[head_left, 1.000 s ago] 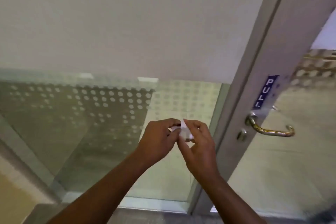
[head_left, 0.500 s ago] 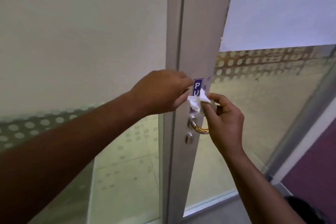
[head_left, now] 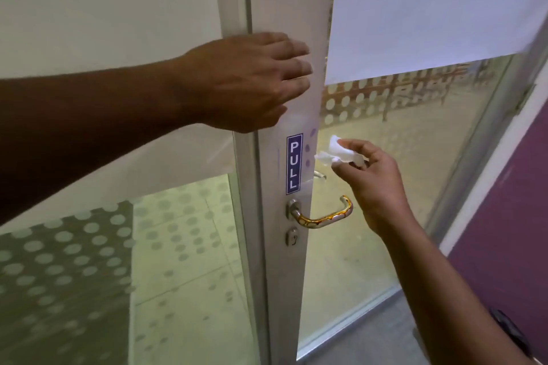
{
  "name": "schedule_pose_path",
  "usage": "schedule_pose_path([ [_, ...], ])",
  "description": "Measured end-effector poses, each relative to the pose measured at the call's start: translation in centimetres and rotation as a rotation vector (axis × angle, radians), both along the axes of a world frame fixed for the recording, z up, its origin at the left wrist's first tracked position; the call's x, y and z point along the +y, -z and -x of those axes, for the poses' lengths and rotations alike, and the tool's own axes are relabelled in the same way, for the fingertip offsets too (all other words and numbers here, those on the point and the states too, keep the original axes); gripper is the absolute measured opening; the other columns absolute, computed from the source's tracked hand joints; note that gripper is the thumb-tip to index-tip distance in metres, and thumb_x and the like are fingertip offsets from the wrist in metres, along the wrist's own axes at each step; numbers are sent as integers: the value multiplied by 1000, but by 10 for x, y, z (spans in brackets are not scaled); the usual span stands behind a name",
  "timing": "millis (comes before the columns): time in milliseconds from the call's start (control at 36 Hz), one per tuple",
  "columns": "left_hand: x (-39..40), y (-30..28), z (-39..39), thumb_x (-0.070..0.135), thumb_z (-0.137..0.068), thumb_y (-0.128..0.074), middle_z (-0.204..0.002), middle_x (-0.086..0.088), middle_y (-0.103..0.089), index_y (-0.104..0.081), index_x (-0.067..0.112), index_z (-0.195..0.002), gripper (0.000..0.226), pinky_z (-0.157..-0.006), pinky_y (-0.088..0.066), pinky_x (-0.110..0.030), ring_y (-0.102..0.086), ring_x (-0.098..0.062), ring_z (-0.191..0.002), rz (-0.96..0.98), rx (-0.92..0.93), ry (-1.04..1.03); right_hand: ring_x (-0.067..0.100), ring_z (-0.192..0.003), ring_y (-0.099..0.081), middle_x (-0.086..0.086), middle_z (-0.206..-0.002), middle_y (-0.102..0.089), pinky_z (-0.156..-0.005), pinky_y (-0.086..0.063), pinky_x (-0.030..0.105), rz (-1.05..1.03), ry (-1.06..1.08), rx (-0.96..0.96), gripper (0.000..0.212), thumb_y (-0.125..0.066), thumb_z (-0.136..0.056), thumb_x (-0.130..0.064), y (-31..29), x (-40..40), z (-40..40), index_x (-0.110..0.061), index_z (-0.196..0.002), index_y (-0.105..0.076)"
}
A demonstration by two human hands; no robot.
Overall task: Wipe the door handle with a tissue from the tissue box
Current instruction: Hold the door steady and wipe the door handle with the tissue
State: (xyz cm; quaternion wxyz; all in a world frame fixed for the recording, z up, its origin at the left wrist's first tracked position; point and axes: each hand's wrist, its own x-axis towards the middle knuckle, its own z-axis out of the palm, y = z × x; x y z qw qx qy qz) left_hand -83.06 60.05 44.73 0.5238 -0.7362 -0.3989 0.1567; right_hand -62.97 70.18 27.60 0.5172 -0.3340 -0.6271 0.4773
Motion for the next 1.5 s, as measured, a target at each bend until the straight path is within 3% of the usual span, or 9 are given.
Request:
schedule_pose_path([
  [167,4,20,1,47,-103,-25,-164,-24,-24,-26,0,-156,71,-126,-18,-50,-18,-39,-154,-41,-87,-11,4,-66,-65,-10,-86,-75,-59,-52,29,-79,149,-64,22,-74,-83,-21,8,-18,12,-37,-97,-69],
  [333,7,45,2,51,-101,-18,-166,-26,-14,-17,-2,-158,78,-128,-10,-50,-9,-40,-156,-64,-149,-1,3,-67,-62,-13,-83,-73,-72,-60,46,-75,255,-56,14,-70,-86,-24,14,-23,20,-34,-96,-71],
  [417,8,60,8,51,-102,-16,-166,-27,-11,-14,-3,-158,78,-128,-9,-50,-8,-41,-156,-70,-159,-12,2,-67,-61,-16,-79,-72,-70,-59,42,-97,288,-53,12,-69,-86,-26,14,-23,21,-37,-88,-70],
  [639,13,74,22,55,-102,-14,-166,-28,-3,-7,-3,-159,81,-128,-9,-50,-3,-40,-156,-105,-159,-74,13,-75,-74,3,-91,-75,-60,-53,20,-39,254,25,14,-64,-90,-15,8,-21,27,-27,-96,-69],
  [806,17,75,29,56,-101,-9,-166,-28,-4,-7,-2,-158,82,-128,-8,-50,-3,-41,-156,-101,-123,-90,19,-89,-70,1,-105,-69,-82,-59,40,-108,330,-74,25,-66,-85,-15,6,-16,31,-28,-105,-73],
  [972,21,76,37,56,-102,-5,-165,-30,-4,-5,-5,-158,82,-128,-6,-51,-4,-43,-155,-110,-38,-96,-5,-90,-61,-5,-116,-56,-72,-49,4,-170,375,-146,36,-66,-86,-13,1,-3,37,-27,-119,-69],
  [1111,24,78,39,55,-101,4,-164,-34,0,1,-7,-158,84,-128,-5,-51,-2,-46,-154,-105,0,-100,1,-91,-62,-6,-113,-57,-69,-41,-4,-284,411,-226,36,-67,-88,-13,-3,1,43,-21,-123,-68],
  [1361,26,78,39,53,-101,5,-162,-37,3,4,-10,-157,84,-127,-8,-53,0,-48,-154,-67,-35,-109,20,-88,-66,6,-105,-72,-72,-57,34,-720,551,-276,23,-71,-89,-12,-2,5,53,-9,-112,-71],
  [1500,25,77,38,52,-101,7,-162,-37,1,3,-10,-157,84,-127,-8,-52,-1,-48,-154,-62,-38,-109,16,-86,-66,7,-103,-70,-77,-55,22,-798,538,-339,20,-69,-90,-7,4,17,61,-7,-110,-73],
])
